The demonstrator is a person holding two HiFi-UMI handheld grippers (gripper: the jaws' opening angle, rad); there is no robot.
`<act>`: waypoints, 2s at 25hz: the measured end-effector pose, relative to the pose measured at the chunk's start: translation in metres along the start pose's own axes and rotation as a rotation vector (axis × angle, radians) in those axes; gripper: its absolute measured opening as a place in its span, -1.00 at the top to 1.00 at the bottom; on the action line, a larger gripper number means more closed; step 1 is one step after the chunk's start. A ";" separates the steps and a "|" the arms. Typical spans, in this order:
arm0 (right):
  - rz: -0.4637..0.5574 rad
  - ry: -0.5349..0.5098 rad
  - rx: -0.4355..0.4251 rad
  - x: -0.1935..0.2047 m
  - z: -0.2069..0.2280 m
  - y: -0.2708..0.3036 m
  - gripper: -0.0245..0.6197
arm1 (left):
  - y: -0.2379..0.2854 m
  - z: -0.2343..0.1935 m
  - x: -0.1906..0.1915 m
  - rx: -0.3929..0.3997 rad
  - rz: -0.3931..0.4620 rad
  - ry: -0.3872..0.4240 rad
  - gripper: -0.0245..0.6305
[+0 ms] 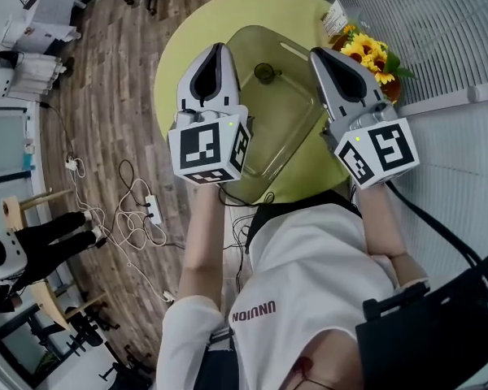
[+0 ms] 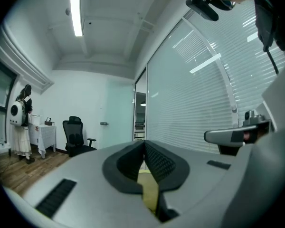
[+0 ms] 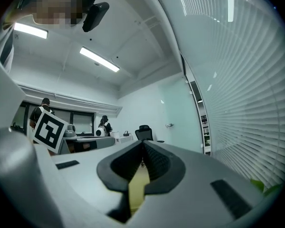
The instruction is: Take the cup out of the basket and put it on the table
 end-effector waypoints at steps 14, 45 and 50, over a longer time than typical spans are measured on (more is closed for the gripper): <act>-0.052 0.002 0.100 0.011 -0.009 0.015 0.86 | 0.032 -0.029 0.036 0.082 -0.111 -0.006 0.88; -0.137 0.033 0.298 0.040 0.008 0.005 0.86 | 0.088 -0.029 0.135 0.256 -0.334 -0.016 0.54; -0.141 0.036 0.314 0.039 0.008 0.001 0.86 | 0.090 -0.029 0.148 0.263 -0.363 -0.007 0.46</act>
Point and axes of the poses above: the fingertips, and each gripper's own axes: y forward along the fingers, z to its right, x out of its underside, the point moved 10 cm from there along -y, backward along the fingers, and after that the axes turned 11 degrees about -y, right-handed, at the moved point
